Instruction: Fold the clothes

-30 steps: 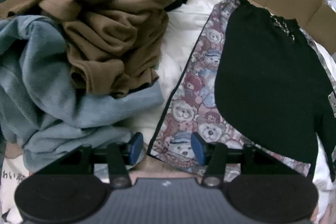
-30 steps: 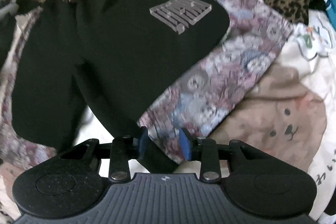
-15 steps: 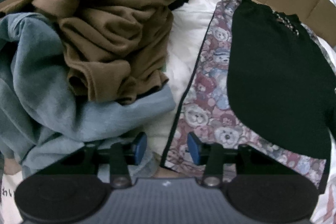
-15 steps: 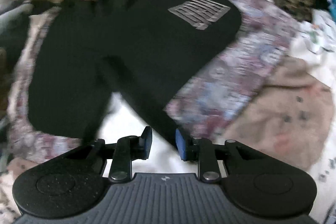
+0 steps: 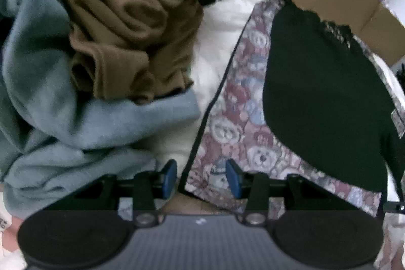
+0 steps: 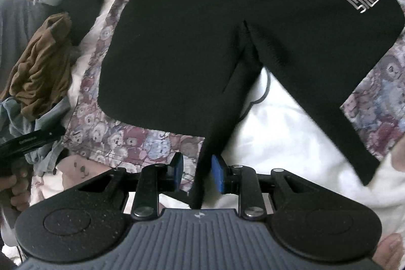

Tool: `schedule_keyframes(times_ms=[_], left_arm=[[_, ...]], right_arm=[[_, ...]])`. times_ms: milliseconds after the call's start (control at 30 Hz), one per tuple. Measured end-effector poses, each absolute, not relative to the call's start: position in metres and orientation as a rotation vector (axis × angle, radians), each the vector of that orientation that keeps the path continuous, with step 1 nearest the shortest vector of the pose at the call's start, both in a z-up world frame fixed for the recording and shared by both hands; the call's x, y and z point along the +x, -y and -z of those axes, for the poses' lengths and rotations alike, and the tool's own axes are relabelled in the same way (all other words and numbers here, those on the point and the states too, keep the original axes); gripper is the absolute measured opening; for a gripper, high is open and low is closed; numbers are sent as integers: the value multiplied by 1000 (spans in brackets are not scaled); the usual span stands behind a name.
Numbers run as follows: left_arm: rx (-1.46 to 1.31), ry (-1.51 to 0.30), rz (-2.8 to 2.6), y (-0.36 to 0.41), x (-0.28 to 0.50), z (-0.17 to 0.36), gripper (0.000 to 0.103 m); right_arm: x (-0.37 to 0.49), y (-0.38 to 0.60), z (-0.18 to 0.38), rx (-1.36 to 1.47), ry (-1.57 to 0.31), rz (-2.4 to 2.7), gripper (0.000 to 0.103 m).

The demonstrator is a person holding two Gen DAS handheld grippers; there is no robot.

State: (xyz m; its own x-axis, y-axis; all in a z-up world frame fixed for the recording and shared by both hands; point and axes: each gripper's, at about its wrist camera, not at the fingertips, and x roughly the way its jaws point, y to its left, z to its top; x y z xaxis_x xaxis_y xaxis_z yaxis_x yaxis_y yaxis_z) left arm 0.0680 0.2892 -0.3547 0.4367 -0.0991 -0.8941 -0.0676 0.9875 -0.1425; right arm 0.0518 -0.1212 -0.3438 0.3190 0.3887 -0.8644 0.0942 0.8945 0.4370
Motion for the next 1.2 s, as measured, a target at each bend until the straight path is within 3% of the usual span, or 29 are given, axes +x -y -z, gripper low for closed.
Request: schedule_keyframes(times_ms=[133, 167, 200, 233, 267, 333, 533, 733, 833, 1200], left_arm=[[-179, -1161, 25, -289, 72, 368, 44], [-173, -1171, 24, -288, 72, 370, 38], [-163, -1181, 18, -287, 72, 372, 29], [-157, -1183, 10, -287, 72, 373, 12], [-155, -1183, 4, -288, 72, 373, 9], [-157, -1161, 3, -290, 70, 366, 7], [-154, -1175, -21, -294, 65, 365, 7], [-183, -1179, -15, -294, 66, 365, 23], [-172, -1178, 2, -293, 70, 370, 28], [-211, -1175, 64, -304, 70, 386, 31]], right_arm=[[50, 123, 355, 442, -1290, -160, 32], [50, 124, 358, 453, -1298, -159, 32], [49, 125, 360, 456, -1306, -163, 27], [48, 126, 361, 456, -1311, -170, 19], [46, 127, 362, 458, -1314, -182, 2], [43, 128, 363, 462, -1319, -206, 0], [42, 122, 366, 417, -1345, -248, 0], [49, 122, 367, 432, -1375, -215, 2], [52, 123, 367, 460, -1368, -208, 11], [48, 125, 380, 525, -1376, -163, 13]])
